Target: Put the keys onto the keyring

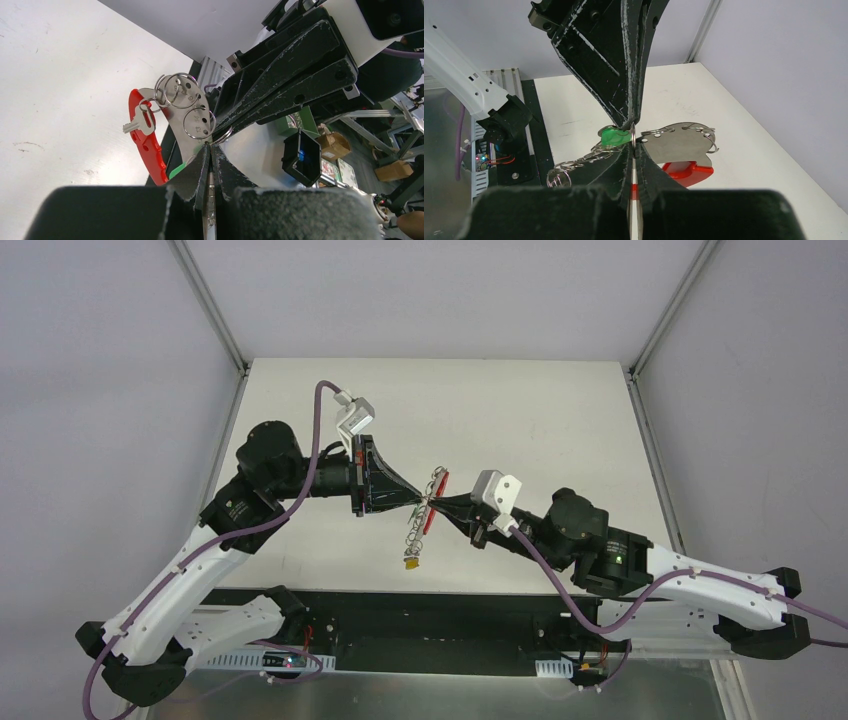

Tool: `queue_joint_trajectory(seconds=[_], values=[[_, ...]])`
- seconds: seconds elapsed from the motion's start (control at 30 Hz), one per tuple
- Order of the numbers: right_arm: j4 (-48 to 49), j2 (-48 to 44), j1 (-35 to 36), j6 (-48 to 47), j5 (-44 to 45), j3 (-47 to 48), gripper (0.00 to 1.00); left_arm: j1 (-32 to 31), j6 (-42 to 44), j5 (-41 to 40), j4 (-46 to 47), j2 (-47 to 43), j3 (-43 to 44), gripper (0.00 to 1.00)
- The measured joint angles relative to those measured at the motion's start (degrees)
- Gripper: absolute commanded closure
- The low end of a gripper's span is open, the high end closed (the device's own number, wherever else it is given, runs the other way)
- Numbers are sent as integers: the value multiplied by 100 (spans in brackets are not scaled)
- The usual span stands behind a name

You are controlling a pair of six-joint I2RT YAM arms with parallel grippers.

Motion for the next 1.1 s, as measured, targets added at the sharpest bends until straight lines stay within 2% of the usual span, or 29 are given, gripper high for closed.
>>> queue_joint_trajectory(seconds=[1.1], values=[[-61, 348, -15, 11, 291, 157, 100, 111, 66, -61, -70, -52, 0, 100]])
